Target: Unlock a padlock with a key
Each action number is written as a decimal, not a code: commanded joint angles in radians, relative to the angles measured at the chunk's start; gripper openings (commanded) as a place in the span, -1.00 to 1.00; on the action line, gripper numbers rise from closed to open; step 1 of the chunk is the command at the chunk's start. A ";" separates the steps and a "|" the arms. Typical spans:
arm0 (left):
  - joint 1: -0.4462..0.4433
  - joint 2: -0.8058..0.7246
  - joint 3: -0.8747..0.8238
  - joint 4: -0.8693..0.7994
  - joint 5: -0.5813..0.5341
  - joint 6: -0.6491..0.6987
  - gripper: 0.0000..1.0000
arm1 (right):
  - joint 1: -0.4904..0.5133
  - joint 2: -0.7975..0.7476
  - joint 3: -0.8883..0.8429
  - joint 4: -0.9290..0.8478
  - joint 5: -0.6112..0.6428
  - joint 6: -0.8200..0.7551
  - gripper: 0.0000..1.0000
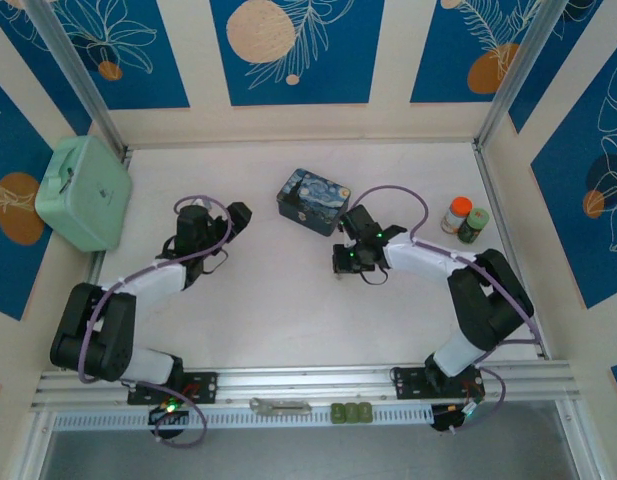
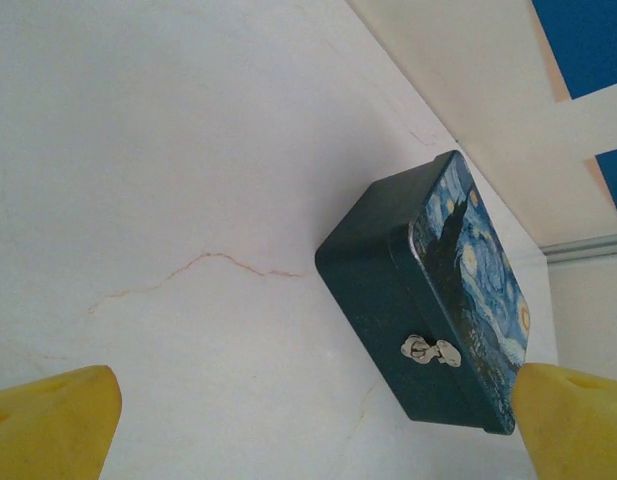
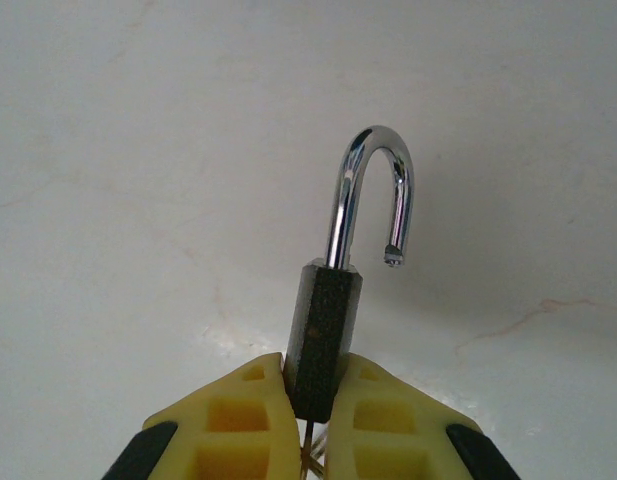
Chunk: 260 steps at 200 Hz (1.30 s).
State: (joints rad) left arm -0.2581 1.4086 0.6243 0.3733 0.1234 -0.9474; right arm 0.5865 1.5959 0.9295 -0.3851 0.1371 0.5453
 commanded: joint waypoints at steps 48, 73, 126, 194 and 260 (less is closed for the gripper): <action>0.006 -0.007 -0.001 -0.001 0.001 0.010 0.99 | 0.033 0.119 0.059 0.012 0.045 0.090 -1.00; 0.008 -0.011 -0.005 0.001 0.002 0.010 0.99 | 0.033 0.146 0.063 0.023 0.019 0.097 -1.00; 0.010 -0.018 -0.015 0.010 0.007 0.006 0.99 | -0.015 0.121 0.012 0.108 -0.096 0.129 -0.58; 0.030 -0.052 -0.024 -0.011 -0.005 0.025 0.99 | -0.089 -0.017 -0.001 0.075 -0.077 0.082 0.06; 0.160 -0.079 0.082 -0.209 -0.067 0.238 0.99 | -0.322 -0.173 -0.006 0.115 0.004 -0.162 0.39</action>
State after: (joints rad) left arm -0.1474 1.3415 0.6304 0.2878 0.1131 -0.8516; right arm 0.3511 1.4445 0.9333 -0.2913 0.0875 0.5419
